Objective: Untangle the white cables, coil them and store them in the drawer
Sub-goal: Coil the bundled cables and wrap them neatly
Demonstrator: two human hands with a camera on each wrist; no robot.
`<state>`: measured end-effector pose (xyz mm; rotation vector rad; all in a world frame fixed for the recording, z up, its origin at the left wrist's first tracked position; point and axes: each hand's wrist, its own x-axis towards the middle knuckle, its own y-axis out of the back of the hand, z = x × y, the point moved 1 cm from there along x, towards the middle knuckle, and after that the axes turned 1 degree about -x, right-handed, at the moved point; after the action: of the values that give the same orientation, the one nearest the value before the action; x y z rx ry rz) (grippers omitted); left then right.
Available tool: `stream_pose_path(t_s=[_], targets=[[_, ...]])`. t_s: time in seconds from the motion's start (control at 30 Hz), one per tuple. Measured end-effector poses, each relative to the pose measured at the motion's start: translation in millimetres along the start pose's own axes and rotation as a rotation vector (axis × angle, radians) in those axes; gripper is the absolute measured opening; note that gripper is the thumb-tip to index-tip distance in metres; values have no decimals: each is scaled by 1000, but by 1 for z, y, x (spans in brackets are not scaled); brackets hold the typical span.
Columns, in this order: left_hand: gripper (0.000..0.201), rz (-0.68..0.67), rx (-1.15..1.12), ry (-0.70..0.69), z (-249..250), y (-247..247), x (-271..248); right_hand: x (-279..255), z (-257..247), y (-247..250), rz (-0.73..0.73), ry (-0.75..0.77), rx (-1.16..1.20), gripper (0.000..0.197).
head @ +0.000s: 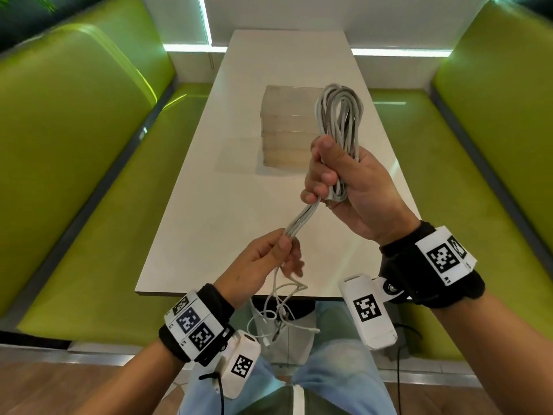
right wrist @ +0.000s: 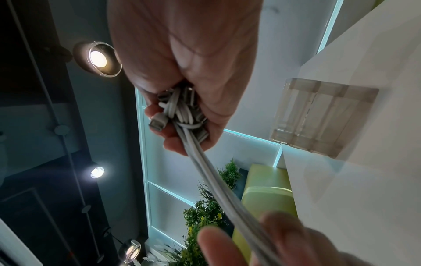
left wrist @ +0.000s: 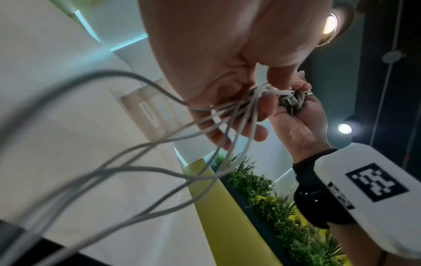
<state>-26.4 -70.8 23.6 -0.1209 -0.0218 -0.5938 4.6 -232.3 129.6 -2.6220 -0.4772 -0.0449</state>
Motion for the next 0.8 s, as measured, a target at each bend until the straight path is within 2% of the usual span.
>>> stream_pose_path(t_s=[0.1,0.17,0.23,0.33,0.43,0.53,0.6,0.7,0.8], targets=[[13,-16,84,35,-7,1,0,3,-10,1,-10,46,-25,22],[9,-35,138,29,-10,-1,1,8,-20,0,-27,80,-49,20],[13,-28,158,-1,-12,-5,4,13,-30,-2,-42,109,-68,20],[31,-9,195,-58,-14,-6,11,19,-46,-6,-62,151,-80,21],[45,-2,209,-50,-21,-1,15,23,-52,-7,-71,147,-103,24],[41,76,267,12,-28,16,17,17,-43,-2,-115,28,-226,24],[38,107,342,47,-33,33,14,9,-33,10,-163,-97,-434,21],[36,32,353,103,-39,49,4,-4,-22,32,-265,-269,-868,19],[39,-52,376,203,-41,49,-1,-14,-17,44,-350,-412,-1011,20]])
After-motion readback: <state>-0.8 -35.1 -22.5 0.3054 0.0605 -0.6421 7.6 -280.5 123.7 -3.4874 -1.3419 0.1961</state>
